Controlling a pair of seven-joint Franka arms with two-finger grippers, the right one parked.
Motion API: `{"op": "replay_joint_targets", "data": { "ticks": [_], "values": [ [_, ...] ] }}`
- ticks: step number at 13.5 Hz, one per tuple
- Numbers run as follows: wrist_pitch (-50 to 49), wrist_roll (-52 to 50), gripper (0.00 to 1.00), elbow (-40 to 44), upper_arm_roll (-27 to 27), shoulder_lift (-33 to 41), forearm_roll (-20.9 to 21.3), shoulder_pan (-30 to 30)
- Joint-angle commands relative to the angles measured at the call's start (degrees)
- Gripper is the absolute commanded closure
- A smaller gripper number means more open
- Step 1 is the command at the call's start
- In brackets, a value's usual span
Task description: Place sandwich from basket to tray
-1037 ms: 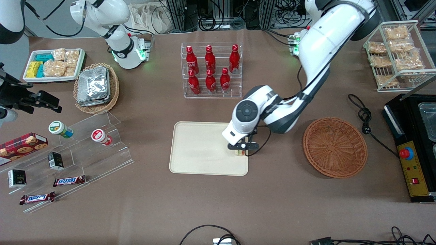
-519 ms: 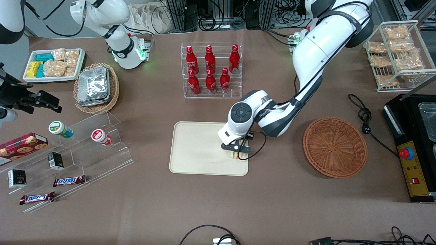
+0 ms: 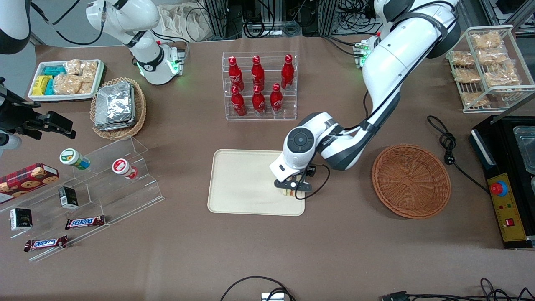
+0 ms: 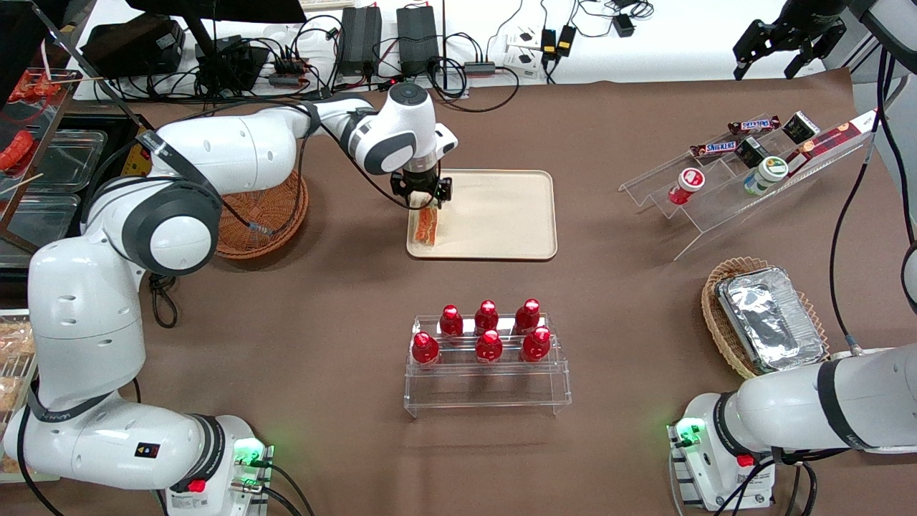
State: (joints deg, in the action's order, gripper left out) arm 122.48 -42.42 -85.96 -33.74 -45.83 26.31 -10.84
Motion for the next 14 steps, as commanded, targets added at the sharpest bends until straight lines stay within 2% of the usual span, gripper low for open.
{"op": "replay_joint_targets", "data": {
  "ticks": [1, 4, 8, 9, 10, 11, 14],
  "values": [
    [-2.4, 1.1, 0.0, -4.2, -1.2, 6.6, -0.3, 4.0],
    [-2.9, 1.4, 0.0, -15.3, -1.8, 17.1, -4.8, 10.4],
    [-4.3, 2.0, 0.0, -28.6, -3.2, 32.6, -5.7, 18.3],
    [-7.8, 4.3, 0.0, -28.5, -3.1, 35.3, -8.1, 19.1],
    [-11.1, 6.5, 0.0, -27.3, -2.8, 36.2, -11.8, 19.3],
    [-12.2, 7.0, 0.0, -26.0, -2.7, 36.3, -13.6, 20.0],
    [-13.1, 7.2, 0.0, -25.8, -3.1, 39.4, -14.3, 21.0]
  ]
}}
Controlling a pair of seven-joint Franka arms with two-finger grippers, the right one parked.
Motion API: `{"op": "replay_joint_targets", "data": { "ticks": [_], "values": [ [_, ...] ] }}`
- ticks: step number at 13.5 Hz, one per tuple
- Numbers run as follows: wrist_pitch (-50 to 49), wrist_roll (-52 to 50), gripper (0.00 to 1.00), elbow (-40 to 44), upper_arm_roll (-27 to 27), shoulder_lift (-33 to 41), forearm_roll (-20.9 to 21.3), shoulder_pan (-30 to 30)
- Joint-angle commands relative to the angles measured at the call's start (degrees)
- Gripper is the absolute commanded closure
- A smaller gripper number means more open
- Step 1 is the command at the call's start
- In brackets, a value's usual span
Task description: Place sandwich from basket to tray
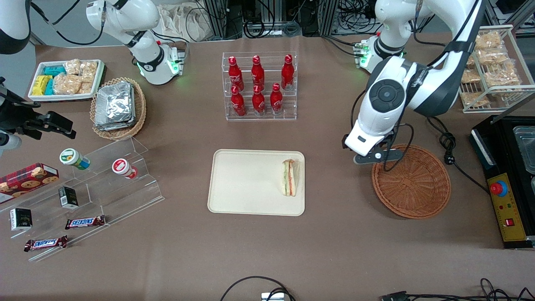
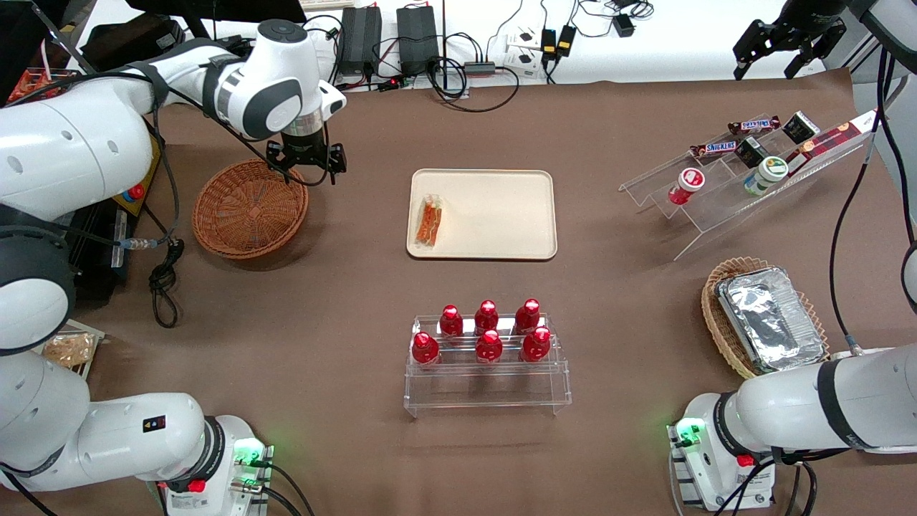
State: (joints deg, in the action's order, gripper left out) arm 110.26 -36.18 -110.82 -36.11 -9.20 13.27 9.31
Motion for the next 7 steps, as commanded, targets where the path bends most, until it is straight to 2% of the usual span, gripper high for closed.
{"op": "replay_joint_targets", "data": {
  "ticks": [1, 3, 4, 5, 6, 7],
  "values": [
    [-1.8, 2.7, 0.0, -0.7, -0.7, 3.8, -1.2, 0.9],
    [-4.4, 12.0, 0.0, 1.8, 0.6, 5.8, -3.2, 0.5],
    [-4.4, 15.7, 0.0, 1.7, 5.0, 8.6, -6.2, -2.0],
    [-5.1, 18.6, 0.0, 1.7, 12.4, 9.2, -8.0, -7.4],
    [-5.8, 23.0, 0.0, 1.9, 20.3, 9.9, -8.2, -11.9],
    [-6.0, 27.9, 0.0, 2.4, 25.1, 10.2, -8.3, -13.7]
  ]
}}
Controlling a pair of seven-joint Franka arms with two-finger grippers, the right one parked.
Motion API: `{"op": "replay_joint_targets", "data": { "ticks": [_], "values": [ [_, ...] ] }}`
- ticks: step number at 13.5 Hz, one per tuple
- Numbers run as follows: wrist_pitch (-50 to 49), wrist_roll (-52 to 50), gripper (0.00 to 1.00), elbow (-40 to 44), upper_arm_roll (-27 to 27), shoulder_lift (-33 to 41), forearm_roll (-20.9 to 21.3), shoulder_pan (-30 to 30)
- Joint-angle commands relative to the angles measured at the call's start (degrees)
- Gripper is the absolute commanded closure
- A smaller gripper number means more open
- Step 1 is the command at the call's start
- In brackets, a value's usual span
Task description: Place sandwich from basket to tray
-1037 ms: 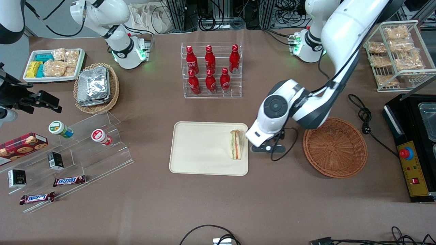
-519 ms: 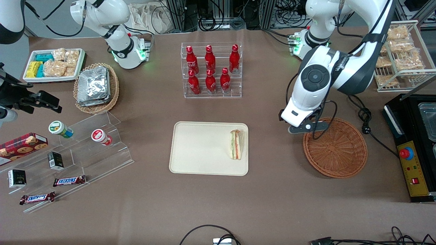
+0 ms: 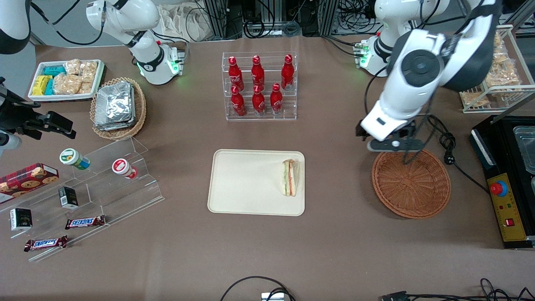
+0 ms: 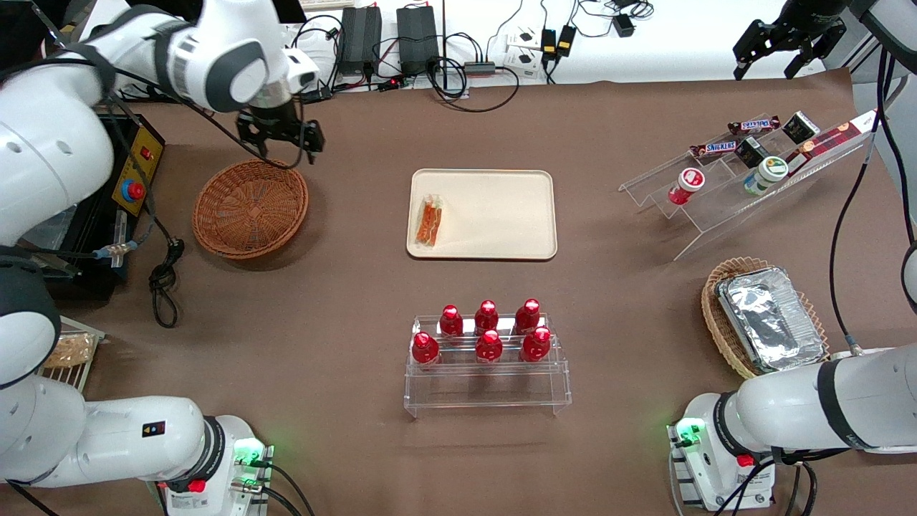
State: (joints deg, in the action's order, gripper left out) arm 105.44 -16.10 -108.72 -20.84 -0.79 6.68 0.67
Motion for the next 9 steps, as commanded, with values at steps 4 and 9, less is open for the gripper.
{"op": "replay_joint_targets", "data": {
  "ticks": [4, 9],
  "values": [
    [-2.8, 16.3, 0.0, 3.7, 21.2, 1.1, -4.7, -6.5],
    [-13.5, 14.7, 0.0, 18.0, 22.1, -7.4, -6.9, -5.9]
  ]
}}
